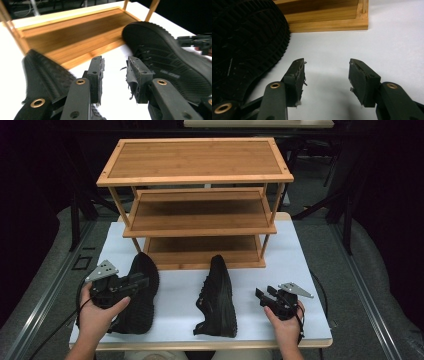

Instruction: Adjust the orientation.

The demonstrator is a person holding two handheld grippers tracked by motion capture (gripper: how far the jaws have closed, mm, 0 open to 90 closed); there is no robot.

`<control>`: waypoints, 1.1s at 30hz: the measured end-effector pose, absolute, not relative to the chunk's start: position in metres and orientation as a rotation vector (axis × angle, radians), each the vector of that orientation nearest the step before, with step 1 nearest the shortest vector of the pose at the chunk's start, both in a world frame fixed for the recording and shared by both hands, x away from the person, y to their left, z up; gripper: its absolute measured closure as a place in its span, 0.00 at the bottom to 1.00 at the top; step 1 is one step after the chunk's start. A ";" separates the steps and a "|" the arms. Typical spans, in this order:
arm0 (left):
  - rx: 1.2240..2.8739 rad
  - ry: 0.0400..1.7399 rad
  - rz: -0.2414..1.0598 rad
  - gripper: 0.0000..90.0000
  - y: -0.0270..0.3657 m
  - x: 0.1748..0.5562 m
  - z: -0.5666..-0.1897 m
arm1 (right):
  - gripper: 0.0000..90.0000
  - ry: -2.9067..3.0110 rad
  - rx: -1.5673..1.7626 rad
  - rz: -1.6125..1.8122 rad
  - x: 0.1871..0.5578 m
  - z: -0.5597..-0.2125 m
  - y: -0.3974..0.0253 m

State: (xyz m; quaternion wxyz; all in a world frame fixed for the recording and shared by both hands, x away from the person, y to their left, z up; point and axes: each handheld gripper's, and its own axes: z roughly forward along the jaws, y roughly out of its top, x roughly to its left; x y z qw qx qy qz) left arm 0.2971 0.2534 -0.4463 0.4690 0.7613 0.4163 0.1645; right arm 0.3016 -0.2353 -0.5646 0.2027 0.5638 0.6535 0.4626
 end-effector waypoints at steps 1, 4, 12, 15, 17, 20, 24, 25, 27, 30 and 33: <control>1.868 1.045 0.408 0.73 0.258 0.298 -0.449 | 0.51 1.825 1.571 1.293 0.301 -0.565 -0.235; 1.841 1.150 0.435 0.73 0.284 0.303 -0.457 | 0.51 1.829 1.570 1.294 0.302 -0.565 -0.235; 2.027 1.302 0.246 0.79 0.317 0.327 -0.489 | 0.51 1.818 1.569 1.298 0.302 -0.565 -0.234; 2.055 1.316 0.226 0.84 0.319 0.332 -0.496 | 0.51 1.818 1.569 1.298 0.302 -0.566 -0.234; 2.038 1.345 0.196 0.85 0.321 0.335 -0.498 | 0.51 1.817 1.570 1.298 0.302 -0.566 -0.234; 2.026 1.347 0.123 0.89 0.321 0.338 -0.500 | 0.51 1.826 1.573 1.292 0.302 -0.565 -0.235; 2.001 1.288 -0.010 0.92 0.316 0.341 -0.495 | 0.51 1.823 1.572 1.300 0.302 -0.566 -0.235; 2.018 1.274 -0.015 0.93 0.312 0.342 -0.491 | 0.51 1.824 1.573 1.298 0.302 -0.565 -0.235; 2.098 1.260 0.034 0.93 0.299 0.342 -0.484 | 0.51 1.824 1.574 1.297 0.302 -0.565 -0.235; 2.169 1.227 0.066 0.95 0.283 0.343 -0.475 | 0.51 1.824 1.575 1.297 0.302 -0.565 -0.234; 2.192 1.179 0.046 0.95 0.261 0.343 -0.463 | 0.51 1.824 1.576 1.297 0.302 -0.565 -0.234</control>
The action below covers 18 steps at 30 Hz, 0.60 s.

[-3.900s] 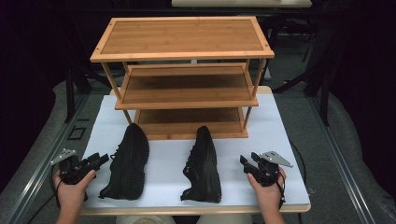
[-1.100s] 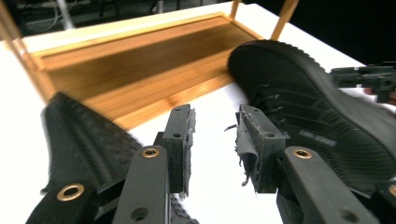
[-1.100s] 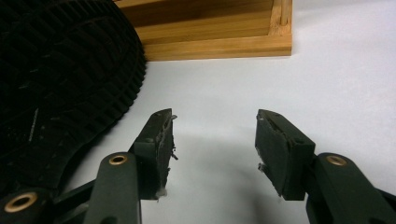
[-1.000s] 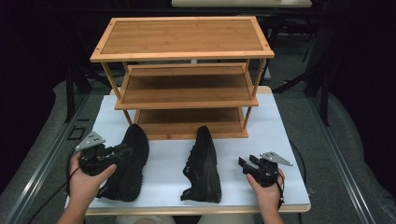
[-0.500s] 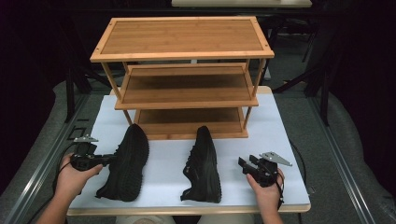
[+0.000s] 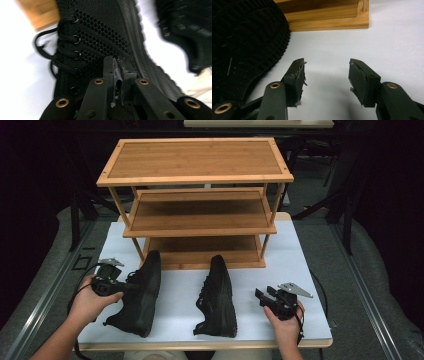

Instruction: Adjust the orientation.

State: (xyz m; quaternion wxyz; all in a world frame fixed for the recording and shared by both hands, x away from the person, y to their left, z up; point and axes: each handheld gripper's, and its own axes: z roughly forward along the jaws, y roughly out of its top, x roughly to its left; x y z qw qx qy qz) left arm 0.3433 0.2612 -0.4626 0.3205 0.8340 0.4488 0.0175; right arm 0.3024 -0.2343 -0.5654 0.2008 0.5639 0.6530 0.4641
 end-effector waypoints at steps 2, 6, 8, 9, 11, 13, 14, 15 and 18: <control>2.200 1.157 0.036 0.95 0.252 0.343 -0.460 | 0.51 1.824 1.577 1.298 0.302 -0.565 -0.235; 2.308 1.025 0.104 0.91 0.205 0.339 -0.443 | 0.51 1.821 1.583 1.306 0.302 -0.566 -0.235; 2.298 0.987 0.089 0.89 0.191 0.338 -0.437 | 0.51 1.822 1.590 1.312 0.302 -0.565 -0.236; 2.301 0.981 0.092 0.88 0.186 0.337 -0.435 | 0.51 1.812 1.588 1.321 0.302 -0.566 -0.236; 2.302 0.978 0.106 0.86 0.178 0.339 -0.433 | 0.51 1.817 1.593 1.317 0.302 -0.565 -0.237; 2.284 1.002 0.087 0.81 0.177 0.342 -0.433 | 0.51 1.818 1.597 1.320 0.302 -0.565 -0.238; 2.270 1.021 0.079 0.79 0.178 0.344 -0.434 | 0.51 1.816 1.598 1.320 0.302 -0.565 -0.238; 2.260 1.037 0.076 0.77 0.179 0.346 -0.434 | 0.51 1.816 1.598 1.321 0.302 -0.565 -0.238; 2.207 1.087 0.028 0.71 0.185 0.349 -0.432 | 0.51 1.814 1.600 1.322 0.302 -0.565 -0.238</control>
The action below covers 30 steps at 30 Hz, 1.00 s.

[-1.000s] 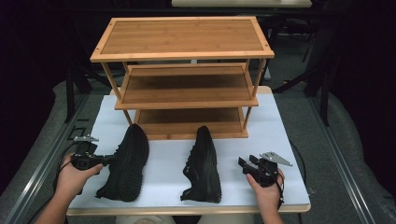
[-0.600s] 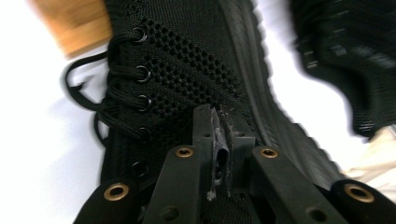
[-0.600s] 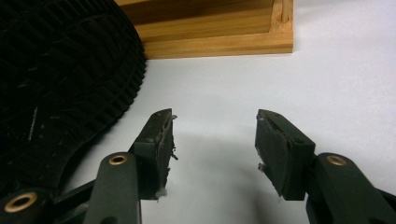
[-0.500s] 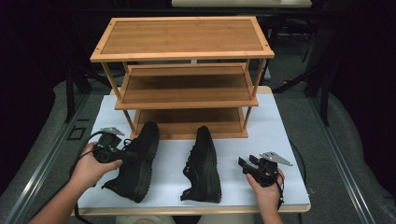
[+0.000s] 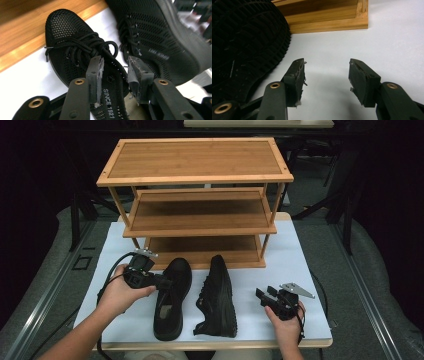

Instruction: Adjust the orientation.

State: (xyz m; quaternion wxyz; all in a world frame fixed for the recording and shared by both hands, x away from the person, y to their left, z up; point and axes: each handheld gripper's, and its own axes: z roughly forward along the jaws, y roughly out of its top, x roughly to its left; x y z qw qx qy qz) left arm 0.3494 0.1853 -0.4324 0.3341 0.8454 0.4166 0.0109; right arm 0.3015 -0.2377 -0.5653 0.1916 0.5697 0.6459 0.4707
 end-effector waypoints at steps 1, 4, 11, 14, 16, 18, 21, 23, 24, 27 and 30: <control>2.184 1.105 0.010 0.69 0.187 0.350 -0.432 | 0.51 1.813 1.601 1.321 0.302 -0.565 -0.238; 2.156 1.145 -0.005 0.64 0.192 0.353 -0.432 | 0.51 1.815 1.603 1.318 0.302 -0.565 -0.238; 2.155 1.173 0.000 0.55 0.184 0.351 -0.444 | 0.51 1.802 1.601 1.331 0.302 -0.566 -0.238; 2.157 1.185 -0.025 0.53 0.179 0.350 -0.450 | 0.51 1.802 1.602 1.332 0.302 -0.566 -0.238; 2.163 1.197 -0.026 0.53 0.177 0.350 -0.454 | 0.51 1.802 1.604 1.333 0.302 -0.566 -0.238; 2.166 1.212 -0.015 0.53 0.176 0.350 -0.458 | 0.51 1.801 1.604 1.335 0.302 -0.566 -0.238; 2.158 1.232 0.000 0.53 0.177 0.350 -0.462 | 0.51 1.801 1.603 1.337 0.301 -0.566 -0.238; 2.145 1.233 0.002 0.53 0.179 0.349 -0.466 | 0.51 1.801 1.603 1.336 0.301 -0.566 -0.238; 2.145 1.234 -0.002 0.53 0.179 0.348 -0.468 | 0.51 1.802 1.603 1.336 0.302 -0.566 -0.238; 2.138 1.241 -0.002 0.53 0.180 0.346 -0.474 | 0.51 1.803 1.602 1.334 0.302 -0.566 -0.238; 2.138 1.242 -0.012 0.58 0.179 0.346 -0.479 | 0.51 1.804 1.600 1.332 0.302 -0.566 -0.238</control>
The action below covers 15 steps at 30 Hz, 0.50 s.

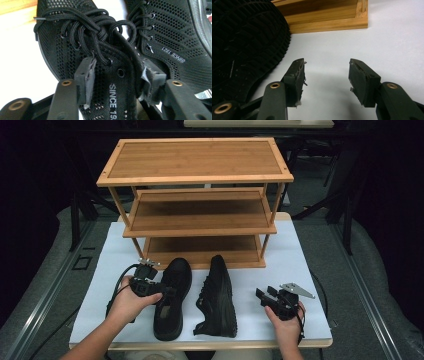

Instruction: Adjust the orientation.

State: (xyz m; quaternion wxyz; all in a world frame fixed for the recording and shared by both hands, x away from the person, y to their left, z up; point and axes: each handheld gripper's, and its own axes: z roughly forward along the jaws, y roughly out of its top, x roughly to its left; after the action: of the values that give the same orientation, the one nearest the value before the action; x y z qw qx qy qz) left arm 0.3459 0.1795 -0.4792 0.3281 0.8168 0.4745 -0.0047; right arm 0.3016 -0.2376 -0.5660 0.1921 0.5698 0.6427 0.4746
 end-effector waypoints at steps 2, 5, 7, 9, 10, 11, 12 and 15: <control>2.140 1.240 -0.012 0.60 0.179 0.346 -0.480 | 0.51 1.805 1.598 1.331 0.302 -0.566 -0.238; 2.135 1.248 -0.027 0.65 0.180 0.347 -0.481 | 0.51 1.805 1.598 1.333 0.302 -0.566 -0.238; 2.129 1.241 -0.040 0.67 0.182 0.347 -0.484 | 0.51 1.805 1.600 1.333 0.302 -0.566 -0.238; 2.121 1.244 -0.048 0.69 0.183 0.347 -0.485 | 0.51 1.806 1.600 1.334 0.302 -0.566 -0.238; 2.127 1.239 -0.049 0.70 0.184 0.348 -0.485 | 0.51 1.806 1.600 1.334 0.302 -0.566 -0.238; 2.128 1.242 -0.068 0.73 0.184 0.348 -0.484 | 0.51 1.806 1.600 1.334 0.302 -0.566 -0.238; 2.129 1.244 -0.068 0.78 0.184 0.348 -0.485 | 0.51 1.806 1.599 1.334 0.302 -0.566 -0.238; 2.132 1.246 -0.073 0.82 0.184 0.349 -0.484 | 0.51 1.805 1.599 1.335 0.302 -0.566 -0.238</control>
State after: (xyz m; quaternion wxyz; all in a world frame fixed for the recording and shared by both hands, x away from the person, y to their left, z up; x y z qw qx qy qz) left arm 0.3489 0.1841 -0.4843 0.3292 0.8148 0.4764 -0.0281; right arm 0.3016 -0.2376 -0.5661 0.1916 0.5693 0.6428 0.4753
